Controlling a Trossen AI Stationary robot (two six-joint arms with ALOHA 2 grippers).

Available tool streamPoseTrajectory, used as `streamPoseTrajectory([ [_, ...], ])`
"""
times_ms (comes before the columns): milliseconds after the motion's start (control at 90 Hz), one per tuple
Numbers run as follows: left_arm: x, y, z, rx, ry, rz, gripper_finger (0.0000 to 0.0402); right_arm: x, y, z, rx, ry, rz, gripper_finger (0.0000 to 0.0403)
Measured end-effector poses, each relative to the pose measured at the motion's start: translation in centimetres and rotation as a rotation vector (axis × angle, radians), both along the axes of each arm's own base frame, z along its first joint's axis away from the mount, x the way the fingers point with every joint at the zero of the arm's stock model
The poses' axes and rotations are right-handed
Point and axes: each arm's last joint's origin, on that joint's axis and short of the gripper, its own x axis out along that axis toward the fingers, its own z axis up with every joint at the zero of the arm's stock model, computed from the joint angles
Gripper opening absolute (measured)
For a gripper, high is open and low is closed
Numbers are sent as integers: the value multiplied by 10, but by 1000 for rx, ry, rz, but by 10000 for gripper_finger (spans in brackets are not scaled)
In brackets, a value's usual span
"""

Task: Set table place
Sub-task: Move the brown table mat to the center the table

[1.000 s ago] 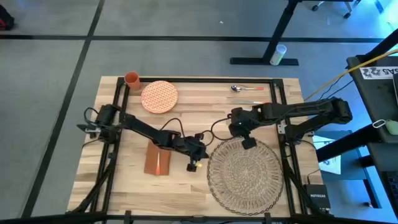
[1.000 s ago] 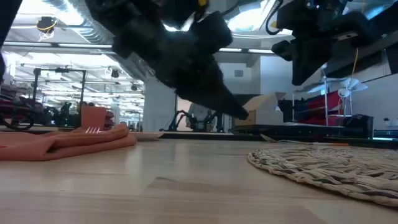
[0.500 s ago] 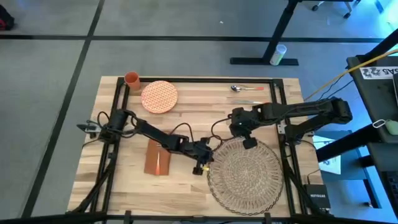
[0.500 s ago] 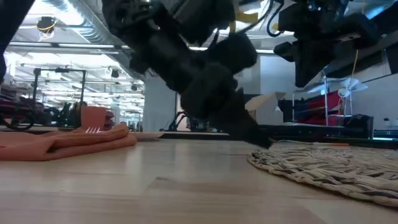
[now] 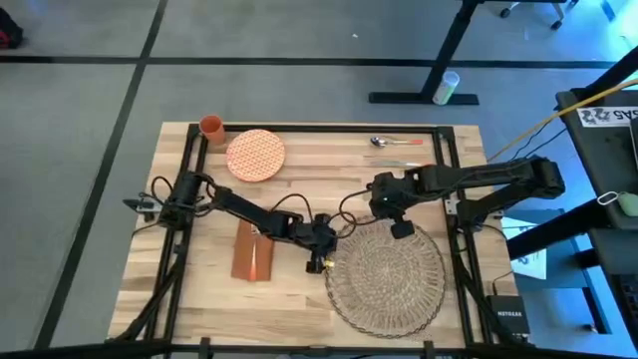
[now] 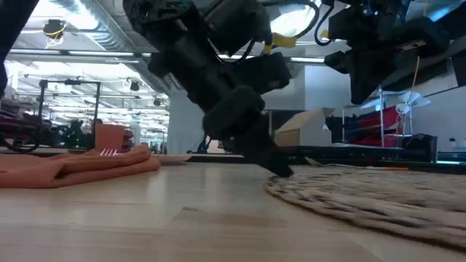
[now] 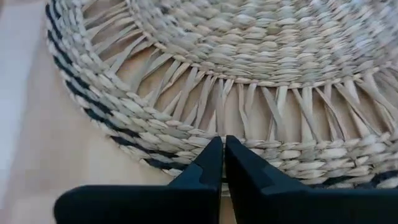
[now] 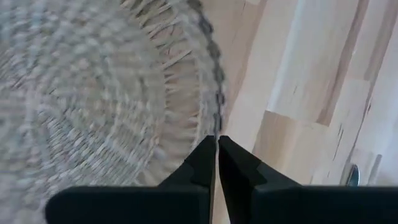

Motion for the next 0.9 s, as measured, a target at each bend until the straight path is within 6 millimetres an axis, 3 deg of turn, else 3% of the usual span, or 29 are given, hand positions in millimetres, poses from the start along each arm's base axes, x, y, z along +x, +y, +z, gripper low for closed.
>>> streamPoseTrajectory([
  [422, -32, 13, 22, 120, 243, 51, 0, -3, 0, -1, 7, 35, -21, 5],
  [689, -26, 2, 47, 89, 66, 33, 0, -3, 0, -1, 7, 35, -22, 5],
  [900, -23, -12, 41, 78, 39, 5, 0, -4, 0, -1, 6, 45, -21, 5],
])
